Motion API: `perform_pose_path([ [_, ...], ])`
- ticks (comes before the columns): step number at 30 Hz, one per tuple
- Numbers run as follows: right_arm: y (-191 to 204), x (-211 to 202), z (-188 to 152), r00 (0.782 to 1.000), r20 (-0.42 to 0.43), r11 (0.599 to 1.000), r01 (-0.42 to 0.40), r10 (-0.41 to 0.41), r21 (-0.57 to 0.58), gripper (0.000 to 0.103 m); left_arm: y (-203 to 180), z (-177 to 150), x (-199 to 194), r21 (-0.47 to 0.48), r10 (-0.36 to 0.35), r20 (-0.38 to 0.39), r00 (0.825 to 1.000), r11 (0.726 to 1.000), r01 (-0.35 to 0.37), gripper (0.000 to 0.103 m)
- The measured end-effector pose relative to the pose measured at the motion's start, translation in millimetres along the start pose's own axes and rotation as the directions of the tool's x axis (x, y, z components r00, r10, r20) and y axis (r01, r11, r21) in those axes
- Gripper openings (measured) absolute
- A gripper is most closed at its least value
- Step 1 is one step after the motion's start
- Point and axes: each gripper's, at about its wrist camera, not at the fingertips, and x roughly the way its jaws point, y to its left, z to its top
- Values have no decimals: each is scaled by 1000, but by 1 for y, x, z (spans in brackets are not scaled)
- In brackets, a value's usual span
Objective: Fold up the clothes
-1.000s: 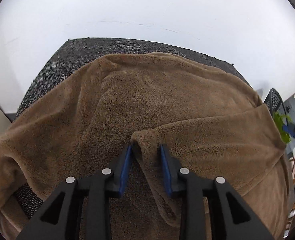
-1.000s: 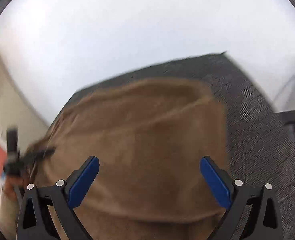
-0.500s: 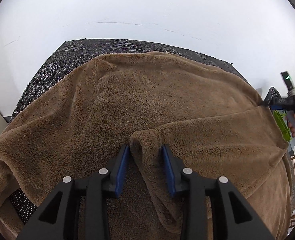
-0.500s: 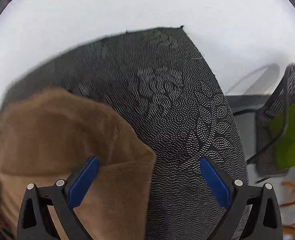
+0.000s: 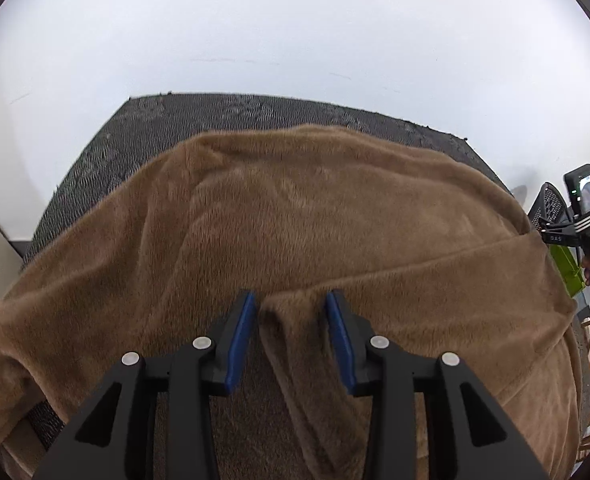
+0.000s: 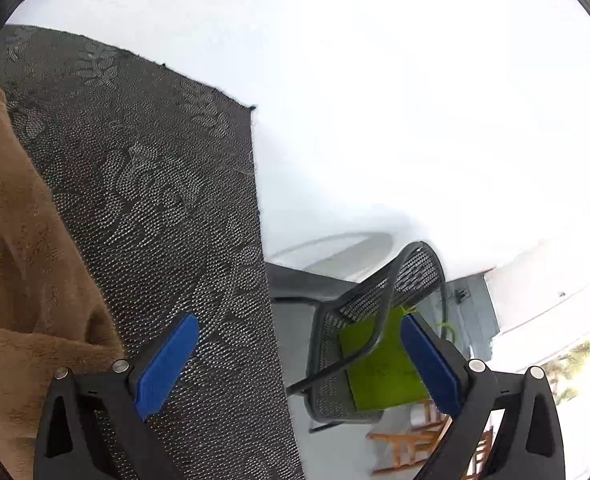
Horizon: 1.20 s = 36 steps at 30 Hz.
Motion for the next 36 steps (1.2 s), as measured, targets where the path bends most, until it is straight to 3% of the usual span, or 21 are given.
perform_pose_path([
  [2,-15,-12,-4,982,47,979,-188,184,85,102,1,2,0,6,1,5,1000,1000,-1,42],
  [4,-25,-30,-10,929,110,921,-367,355,131,102,3,3,2,4,2,-2,1000,1000,-2,42],
  [6,-24,-39,-13,820,122,813,-571,559,117,102,4,2,7,-1,3,-14,1000,1000,-3,42],
  [8,-21,-46,-16,688,118,680,-726,716,103,102,5,0,10,-9,0,-22,1000,1000,0,42],
  [9,-13,-46,-18,667,91,660,-745,739,97,102,5,-1,10,-12,-1,-23,1000,1000,1,42],
  [12,8,-39,-26,691,23,687,-721,722,85,100,5,-3,12,-21,-10,-30,1000,1000,9,46],
  [13,12,-32,-28,684,12,680,-726,729,98,88,7,-2,14,-29,-30,-40,999,999,28,49],
  [15,18,-20,-32,670,-11,666,-735,742,123,70,10,-1,16,-47,-79,-56,995,996,77,65],
  [17,19,-15,-34,665,-4,660,-741,747,126,65,7,2,19,-50,-108,-66,992,993,105,76],
  [20,17,-19,-34,670,19,665,-740,742,105,35,-2,5,23,-34,-112,-77,991,993,109,79],
  [22,16,-23,-35,684,39,679,-729,729,88,24,-9,8,25,-19,-110,-77,991,994,109,59],
  [23,16,-27,-37,695,53,690,-719,717,84,23,-8,10,24,-27,-102,-68,992,995,100,27],
  [24,16,-31,-41,704,69,698,-710,707,89,22,-8,12,23,-36,-93,-60,994,995,91,17],
  [28,11,-44,-41,739,155,729,-672,655,126,21,-9,24,3,-26,-44,47,998,999,45,14],
  [32,3,-56,-39,780,209,772,-620,589,139,21,-18,36,-15,9,-8,144,989,1000,7,14],
  [34,8,-49,-34,789,190,777,-611,584,151,21,-16,37,-3,18,7,107,994,1000,-9,15],
  [36,15,-40,-34,797,150,780,-604,585,162,22,-15,38,9,27,23,69,997,999,-25,23],
])
